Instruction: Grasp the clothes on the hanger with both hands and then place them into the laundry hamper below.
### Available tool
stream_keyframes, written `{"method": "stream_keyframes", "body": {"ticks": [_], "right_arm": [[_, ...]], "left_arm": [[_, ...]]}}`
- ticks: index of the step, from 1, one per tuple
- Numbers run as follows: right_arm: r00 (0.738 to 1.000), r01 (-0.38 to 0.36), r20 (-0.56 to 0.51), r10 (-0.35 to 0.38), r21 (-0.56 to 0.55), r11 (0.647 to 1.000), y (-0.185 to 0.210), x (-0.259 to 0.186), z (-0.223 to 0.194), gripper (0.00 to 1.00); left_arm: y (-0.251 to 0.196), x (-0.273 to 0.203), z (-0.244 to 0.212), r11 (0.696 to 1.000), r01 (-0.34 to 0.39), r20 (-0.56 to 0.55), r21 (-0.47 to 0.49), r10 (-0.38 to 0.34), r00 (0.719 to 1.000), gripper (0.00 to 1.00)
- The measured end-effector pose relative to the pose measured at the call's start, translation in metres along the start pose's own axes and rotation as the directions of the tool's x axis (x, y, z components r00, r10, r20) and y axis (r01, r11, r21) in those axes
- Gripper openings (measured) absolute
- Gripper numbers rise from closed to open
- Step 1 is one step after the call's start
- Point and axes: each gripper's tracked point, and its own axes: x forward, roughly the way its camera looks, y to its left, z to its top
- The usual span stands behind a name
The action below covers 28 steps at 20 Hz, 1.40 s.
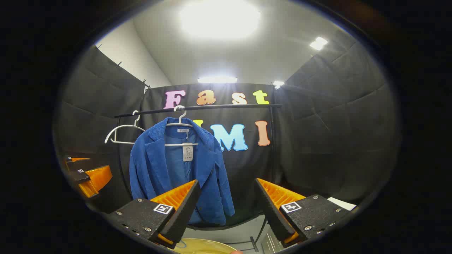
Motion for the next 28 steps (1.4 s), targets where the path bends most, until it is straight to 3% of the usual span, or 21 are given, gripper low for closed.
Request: {"method": "stream_keyframes", "body": {"ticks": [1,3,20,24,26,28], "right_arm": [[1.000,0.000,-0.001,0.000,0.000,1.000,0.000,0.000,0.001,0.95],[1.000,0.002,0.003,-0.002,-0.005,1.000,0.000,-0.001,0.002,0.95],[1.000,0.006,0.006,-0.006,0.016,1.000,-0.002,0.003,0.007,0.95],[1.000,-0.010,0.026,0.009,0.018,1.000,-0.002,0.012,0.020,0.95],[0.999,-0.022,0.037,0.022,0.010,1.000,-0.003,0.022,0.027,0.95],[0.998,-0.039,0.051,0.038,0.010,0.999,-0.004,0.037,0.035,0.95]], "left_arm": [[-0.001,-0.001,0.000,1.000,0.000,-0.004,-0.002,0.000,1.000,0.90],[-0.001,-0.002,0.000,1.000,0.001,-0.004,-0.002,-0.001,1.000,0.97],[0.005,-0.003,0.004,1.000,-0.004,0.009,-0.002,0.004,1.000,0.97],[0.005,-0.002,0.022,1.000,-0.016,0.030,-0.009,0.016,0.999,0.97],[0.004,0.011,0.031,1.000,-0.022,0.037,-0.019,0.023,0.999,0.84],[-0.002,0.033,0.037,0.999,-0.033,0.044,-0.029,0.034,0.998,0.97]]}}
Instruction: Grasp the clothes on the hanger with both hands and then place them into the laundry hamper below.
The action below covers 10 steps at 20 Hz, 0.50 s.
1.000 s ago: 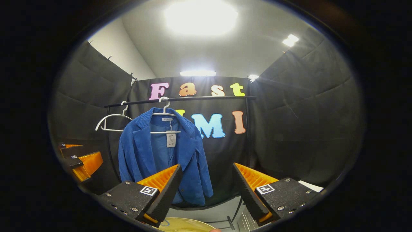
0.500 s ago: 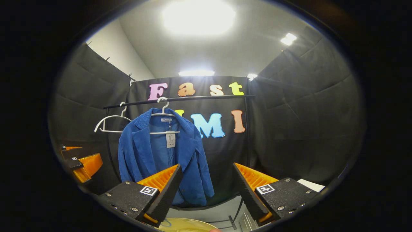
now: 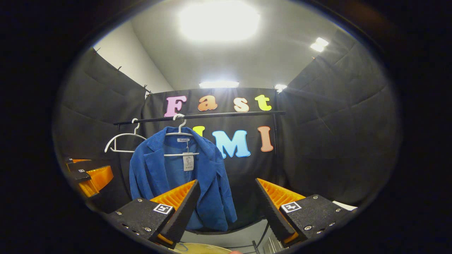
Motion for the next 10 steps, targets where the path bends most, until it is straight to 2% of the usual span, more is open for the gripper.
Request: {"method": "stream_keyframes", "body": {"ticks": [3,4,6,8,9,10], "right_arm": [[0.999,-0.031,0.011,0.030,0.013,0.999,-0.002,0.028,0.009,0.95],[0.999,-0.038,0.014,0.038,0.020,0.999,-0.003,0.037,0.012,0.95],[0.998,-0.064,0.019,0.063,0.033,0.997,-0.002,0.056,0.017,0.95],[0.996,-0.085,0.030,0.084,0.035,0.996,-0.003,0.076,0.022,0.95],[0.995,-0.099,0.034,0.098,0.036,0.994,-0.001,0.085,0.023,0.95],[0.993,-0.111,0.038,0.110,0.038,0.993,-0.001,0.094,0.024,0.95]], "left_arm": [[-0.011,0.020,0.006,1.000,-0.007,0.001,-0.013,0.008,1.000,0.84],[-0.015,0.026,0.010,1.000,-0.013,0.005,-0.013,0.013,1.000,0.84],[-0.021,0.038,0.017,1.000,-0.022,0.016,-0.003,0.022,1.000,0.97],[-0.027,0.052,0.023,0.999,-0.037,0.023,0.009,0.036,0.999,0.97],[-0.031,0.059,0.025,0.999,-0.043,0.024,0.011,0.043,0.999,0.91],[-0.035,0.067,0.025,0.999,-0.049,0.023,0.014,0.049,0.999,0.91]]}}
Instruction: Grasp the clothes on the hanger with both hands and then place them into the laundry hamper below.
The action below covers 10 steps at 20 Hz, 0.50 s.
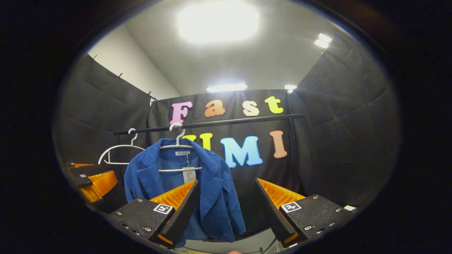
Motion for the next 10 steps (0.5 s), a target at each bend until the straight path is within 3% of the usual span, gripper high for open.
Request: {"method": "stream_keyframes", "body": {"ticks": [1,2,10], "right_arm": [[1.000,-0.013,0.001,0.013,0.007,1.000,-0.001,0.008,0.001,0.95],[1.000,-0.027,0.002,0.027,0.015,1.000,-0.001,0.018,0.001,0.93],[0.992,-0.124,-0.022,0.126,0.082,0.989,0.005,0.095,-0.018,0.95]], "left_arm": [[-0.003,0.007,0.001,1.000,-0.008,0.000,0.005,0.008,1.000,0.91],[-0.005,0.018,0.002,1.000,-0.017,0.002,0.010,0.017,1.000,0.97],[-0.028,0.076,-0.016,0.997,-0.078,-0.013,0.010,0.078,0.997,0.97]]}}
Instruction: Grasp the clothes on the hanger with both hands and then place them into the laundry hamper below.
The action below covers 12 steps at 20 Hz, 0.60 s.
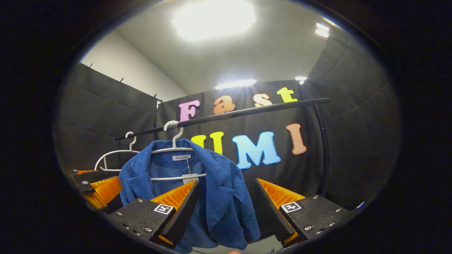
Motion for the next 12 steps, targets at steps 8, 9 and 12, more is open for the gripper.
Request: {"method": "stream_keyframes", "body": {"ticks": [8,9,12], "right_arm": [[0.995,-0.083,-0.050,0.086,0.052,0.995,0.004,0.065,-0.034,0.94],[0.994,-0.092,-0.058,0.095,0.059,0.994,0.006,0.072,-0.040,0.94],[0.990,-0.115,-0.076,0.121,0.078,0.990,0.008,0.092,-0.053,0.94]], "left_arm": [[-0.004,0.046,-0.018,0.997,-0.069,-0.022,0.024,0.070,0.997,0.90],[-0.004,0.051,-0.021,0.997,-0.078,-0.027,0.027,0.078,0.997,0.90],[-0.008,0.068,-0.040,0.994,-0.101,-0.052,0.030,0.103,0.993,0.91]]}}
